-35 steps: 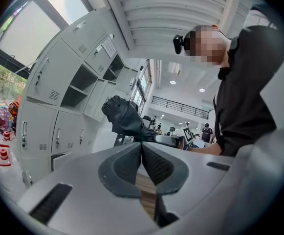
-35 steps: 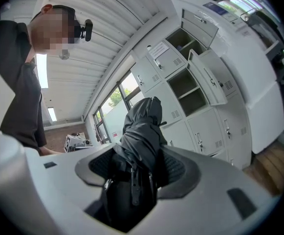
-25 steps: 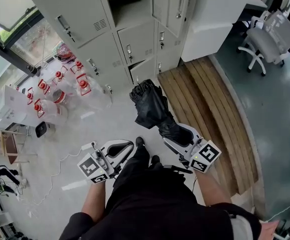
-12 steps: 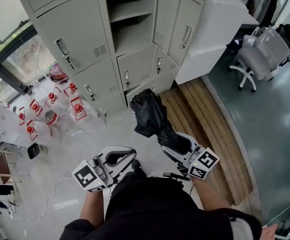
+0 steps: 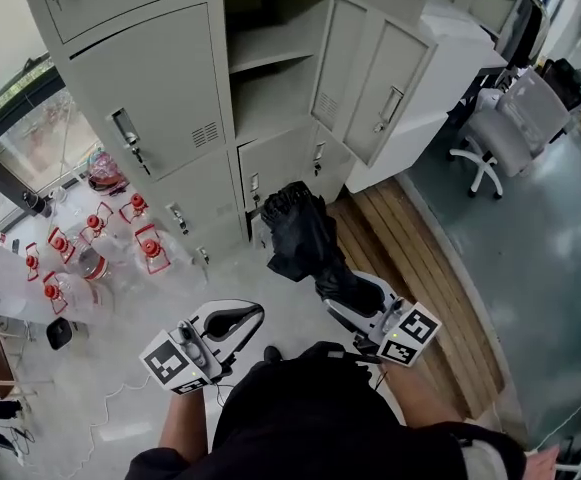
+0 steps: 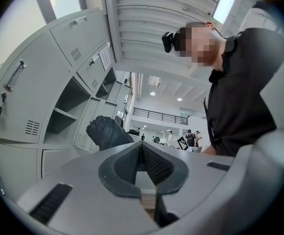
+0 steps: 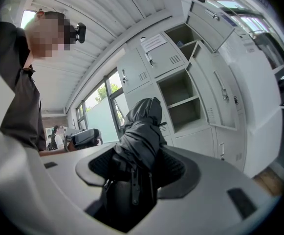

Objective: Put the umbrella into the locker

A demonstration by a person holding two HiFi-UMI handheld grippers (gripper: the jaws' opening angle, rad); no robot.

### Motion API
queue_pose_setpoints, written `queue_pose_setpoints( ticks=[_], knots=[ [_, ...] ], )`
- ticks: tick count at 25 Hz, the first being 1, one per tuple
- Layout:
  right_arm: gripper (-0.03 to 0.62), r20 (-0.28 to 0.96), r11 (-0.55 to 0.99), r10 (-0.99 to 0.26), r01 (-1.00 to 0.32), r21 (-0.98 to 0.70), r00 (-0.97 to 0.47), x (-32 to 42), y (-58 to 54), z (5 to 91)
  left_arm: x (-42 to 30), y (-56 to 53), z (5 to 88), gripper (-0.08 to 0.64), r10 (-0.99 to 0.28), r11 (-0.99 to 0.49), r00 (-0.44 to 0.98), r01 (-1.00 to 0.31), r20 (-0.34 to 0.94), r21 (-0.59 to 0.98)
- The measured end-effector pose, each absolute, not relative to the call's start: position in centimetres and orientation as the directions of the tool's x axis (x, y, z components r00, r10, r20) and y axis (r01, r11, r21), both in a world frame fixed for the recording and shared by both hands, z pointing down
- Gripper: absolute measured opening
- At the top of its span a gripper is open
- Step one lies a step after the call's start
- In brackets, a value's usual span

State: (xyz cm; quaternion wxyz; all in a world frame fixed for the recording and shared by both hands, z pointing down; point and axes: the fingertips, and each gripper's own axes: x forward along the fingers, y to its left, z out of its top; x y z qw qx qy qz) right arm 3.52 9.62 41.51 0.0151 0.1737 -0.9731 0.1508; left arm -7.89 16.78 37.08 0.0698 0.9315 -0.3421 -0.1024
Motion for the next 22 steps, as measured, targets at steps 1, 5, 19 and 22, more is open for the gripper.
queue_pose_setpoints(
  ticks=[1, 5, 19, 22],
  knots=[
    [0.259, 0.081, 0.893, -0.336, -0.345, -0.289, -0.938, 3.1, 9.3, 41.4, -8.4, 16.5, 37.2, 0.018, -0.65, -0.757, 0.746, -0.62, -0.147, 0.204],
    [0.259, 0.086, 0.889, -0.338, -0.347, -0.297, -0.937, 1.9, 7.8, 41.2, -9.7, 14.9, 37.4, 0.019, -0.649, -0.758, 0.742, -0.611, -0.169, 0.228],
    [0.259, 0.0, 0.898, -0.323, -0.306, -0.315, -0.947, -0.3, -3.3, 41.2, -11.2, 4.9, 36.6, 0.02, -0.656, -0.753, 0.739, -0.626, -0.157, 0.202],
    [0.259, -0.021, 0.897, -0.317, -0.293, -0.332, -0.948, -0.3, -6.2, 41.0, -11.2, 1.8, 35.5, 0.02, -0.665, -0.746, 0.73, -0.639, -0.158, 0.188]
  ],
)
